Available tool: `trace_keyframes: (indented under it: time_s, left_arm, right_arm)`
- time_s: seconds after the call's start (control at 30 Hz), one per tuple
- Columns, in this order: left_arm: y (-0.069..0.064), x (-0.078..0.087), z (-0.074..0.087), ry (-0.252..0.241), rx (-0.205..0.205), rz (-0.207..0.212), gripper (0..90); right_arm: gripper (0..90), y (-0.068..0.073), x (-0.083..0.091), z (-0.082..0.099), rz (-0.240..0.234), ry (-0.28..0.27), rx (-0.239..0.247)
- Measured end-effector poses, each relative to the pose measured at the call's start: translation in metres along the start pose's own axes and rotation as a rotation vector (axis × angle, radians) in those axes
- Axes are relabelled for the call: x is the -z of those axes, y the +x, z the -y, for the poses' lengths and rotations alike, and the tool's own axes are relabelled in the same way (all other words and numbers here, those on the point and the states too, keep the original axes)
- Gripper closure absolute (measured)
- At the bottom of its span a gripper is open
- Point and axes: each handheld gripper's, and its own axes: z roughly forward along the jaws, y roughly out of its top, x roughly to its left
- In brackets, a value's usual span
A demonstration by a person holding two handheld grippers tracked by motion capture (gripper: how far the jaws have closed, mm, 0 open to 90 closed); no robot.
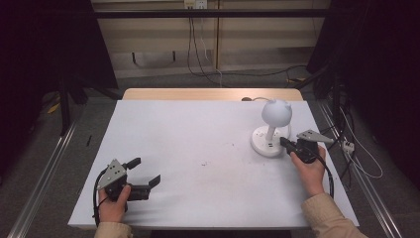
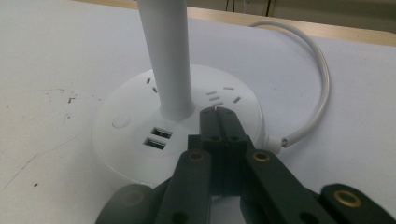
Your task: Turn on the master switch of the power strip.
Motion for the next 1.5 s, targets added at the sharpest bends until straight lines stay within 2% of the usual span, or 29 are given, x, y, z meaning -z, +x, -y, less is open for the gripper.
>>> trace_keyframes:
  time_s: [0.37,0.6,1.03,1.5]
  left_arm:
    - [0.0000,0.0006,0.0006,0.001,0.006,-0.002,3.0]
    - [-0.0008,-0.0003,0.0006,0.003,0.002,0.004,3.0]
    - [-0.0023,-0.0014,0.0006,0.006,-0.001,0.005,3.0]
    - [-0.0028,-0.0011,0.0003,0.006,-0.002,0.005,3.0]
  right_arm:
    - [90.0,0.0010,-0.0029,0.0000,0.001,0.003,0.004]
    - [90.0,0.0011,-0.0032,0.0006,0.001,0.001,0.024]
    - [90.0,-0.0003,-0.0035,0.0015,-0.009,0.001,0.009]
    - [90.0,0.0002,-0.0037,0.0017,-0.007,0.009,0.020]
